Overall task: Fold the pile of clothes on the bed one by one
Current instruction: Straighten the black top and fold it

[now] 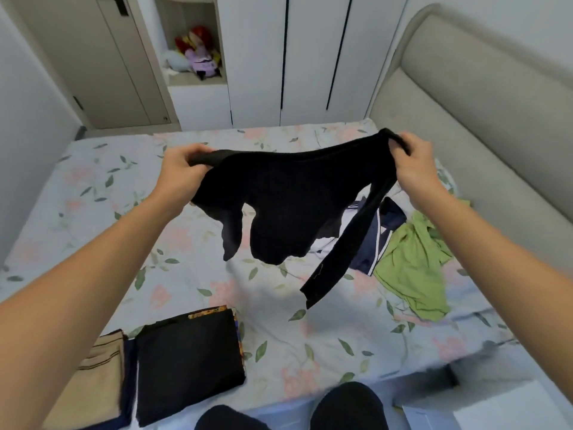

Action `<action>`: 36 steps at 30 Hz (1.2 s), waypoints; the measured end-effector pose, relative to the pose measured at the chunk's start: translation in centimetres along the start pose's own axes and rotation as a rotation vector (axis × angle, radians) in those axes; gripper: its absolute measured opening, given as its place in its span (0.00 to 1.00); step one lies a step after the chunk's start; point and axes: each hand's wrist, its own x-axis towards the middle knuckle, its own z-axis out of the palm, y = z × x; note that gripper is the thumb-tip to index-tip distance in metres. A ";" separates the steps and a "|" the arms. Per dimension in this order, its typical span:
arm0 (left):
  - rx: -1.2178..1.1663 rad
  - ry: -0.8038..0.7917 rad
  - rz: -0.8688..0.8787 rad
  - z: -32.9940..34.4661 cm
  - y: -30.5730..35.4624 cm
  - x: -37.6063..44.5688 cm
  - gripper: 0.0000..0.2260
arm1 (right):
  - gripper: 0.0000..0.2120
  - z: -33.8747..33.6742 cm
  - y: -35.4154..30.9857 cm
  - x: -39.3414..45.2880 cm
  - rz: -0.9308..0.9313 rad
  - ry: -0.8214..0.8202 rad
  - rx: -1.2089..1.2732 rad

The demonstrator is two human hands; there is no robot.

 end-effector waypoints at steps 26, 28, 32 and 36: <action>-0.253 -0.316 -0.214 -3.8 0.2 -6.3 0.08 | 0.18 -1.6 0.5 -9.0 0.153 -0.067 0.033; -0.231 -0.317 -0.270 -2.0 -0.9 -4.9 0.06 | 0.20 -0.5 2.6 -7.3 0.220 -0.123 0.043; -0.132 -0.312 -0.430 3.0 -5.4 -0.7 0.08 | 0.16 4.3 8.8 -2.0 0.332 -0.307 -0.032; 0.038 -0.309 -0.518 10.1 -15.0 5.4 0.10 | 0.20 12.6 19.9 4.3 0.432 -0.512 -0.104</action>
